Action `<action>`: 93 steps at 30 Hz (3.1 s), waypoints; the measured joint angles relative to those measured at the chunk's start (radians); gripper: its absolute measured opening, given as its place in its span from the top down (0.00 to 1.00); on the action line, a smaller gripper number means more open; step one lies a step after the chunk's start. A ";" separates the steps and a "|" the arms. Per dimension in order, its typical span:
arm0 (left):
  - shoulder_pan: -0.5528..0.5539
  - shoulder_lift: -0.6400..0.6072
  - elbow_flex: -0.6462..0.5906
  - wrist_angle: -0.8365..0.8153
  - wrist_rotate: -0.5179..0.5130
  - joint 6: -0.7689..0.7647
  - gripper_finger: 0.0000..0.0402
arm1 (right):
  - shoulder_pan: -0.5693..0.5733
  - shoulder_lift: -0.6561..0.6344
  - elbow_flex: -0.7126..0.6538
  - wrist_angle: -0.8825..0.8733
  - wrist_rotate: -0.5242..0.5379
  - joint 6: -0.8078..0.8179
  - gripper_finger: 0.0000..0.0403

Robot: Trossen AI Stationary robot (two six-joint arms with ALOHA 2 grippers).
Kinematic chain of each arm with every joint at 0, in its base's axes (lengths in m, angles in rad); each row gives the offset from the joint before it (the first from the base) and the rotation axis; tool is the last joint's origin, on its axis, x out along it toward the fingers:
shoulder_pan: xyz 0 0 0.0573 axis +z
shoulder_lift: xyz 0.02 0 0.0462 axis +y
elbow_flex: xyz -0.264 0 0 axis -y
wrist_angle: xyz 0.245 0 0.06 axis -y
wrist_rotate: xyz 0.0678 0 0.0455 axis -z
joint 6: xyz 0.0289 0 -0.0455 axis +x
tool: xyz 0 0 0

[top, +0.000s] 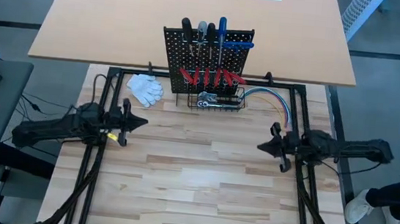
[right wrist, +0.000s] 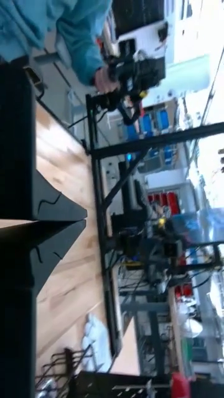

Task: Hang tools onto peg board
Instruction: Return to Home Position

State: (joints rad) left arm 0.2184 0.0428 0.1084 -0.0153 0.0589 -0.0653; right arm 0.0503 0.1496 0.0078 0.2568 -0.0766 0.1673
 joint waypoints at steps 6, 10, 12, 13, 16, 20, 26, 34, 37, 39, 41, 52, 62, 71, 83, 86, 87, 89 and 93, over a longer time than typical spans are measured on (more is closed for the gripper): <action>0.000 0.001 -0.078 0.070 0.010 -0.034 1.00 | 0.046 -0.009 0.000 0.018 0.015 -0.062 0.99; 0.000 0.004 -0.096 0.064 0.024 -0.048 1.00 | 0.064 -0.004 0.000 -0.031 0.080 -0.068 0.99; -0.005 0.007 -0.096 0.064 0.036 -0.032 1.00 | 0.068 -0.004 -0.001 -0.043 0.104 -0.069 0.99; -0.008 0.006 -0.097 0.068 0.045 -0.017 1.00 | 0.068 -0.004 -0.001 -0.046 0.108 -0.070 0.99; -0.010 0.007 -0.098 0.067 0.049 0.014 1.00 | 0.068 -0.004 -0.001 -0.045 0.111 -0.077 1.00; -0.010 0.007 -0.099 0.067 0.052 0.062 1.00 | 0.064 -0.004 -0.001 -0.083 0.117 -0.090 0.99; -0.010 0.018 -0.099 0.064 0.029 0.050 1.00 | 0.030 -0.004 -0.002 -0.220 0.138 -0.123 0.96; -0.010 0.018 -0.100 0.064 0.027 0.042 1.00 | 0.019 0.008 -0.001 -0.229 0.131 -0.123 0.96; -0.011 0.018 -0.100 0.063 0.027 0.042 1.00 | 0.019 0.008 -0.001 -0.229 0.129 -0.123 0.96; -0.042 0.009 -0.100 0.062 0.003 0.042 1.00 | 0.019 0.008 -0.001 -0.229 0.129 -0.123 0.96; -0.083 -0.015 -0.101 0.055 -0.021 0.042 1.00 | 0.024 0.005 -0.001 -0.229 0.129 -0.123 0.96; -0.213 -0.042 -0.101 0.054 -0.039 0.042 1.00 | 0.056 -0.148 -0.002 -0.209 0.126 -0.123 0.96; -0.219 -0.028 -0.101 0.050 -0.043 0.043 1.00 | 0.053 -0.148 -0.002 -0.219 0.126 -0.123 0.96; -0.219 -0.028 -0.101 0.051 -0.043 0.043 1.00 | 0.053 -0.142 -0.003 -0.229 0.126 -0.123 0.95; -0.219 -0.015 -0.101 0.051 -0.043 0.043 1.00 | 0.053 -0.141 -0.003 -0.230 0.126 -0.123 0.95; -0.219 -0.015 -0.101 0.050 -0.043 0.043 1.00 | 0.053 -0.142 -0.003 -0.230 0.126 -0.123 0.95; -0.219 -0.015 -0.101 0.050 -0.043 0.043 1.00 | 0.053 -0.141 -0.003 -0.230 0.126 -0.123 0.95; -0.219 -0.015 -0.101 0.050 -0.043 0.043 1.00 | 0.053 -0.142 -0.003 -0.229 0.126 -0.123 0.95; -0.219 -0.015 -0.101 0.051 -0.043 0.042 1.00 | 0.053 -0.142 -0.003 -0.229 0.126 -0.123 0.95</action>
State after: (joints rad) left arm -0.0006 0.0280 0.0071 0.0353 0.0158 -0.0230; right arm 0.1032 0.0078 0.0048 0.0277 0.0494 0.0444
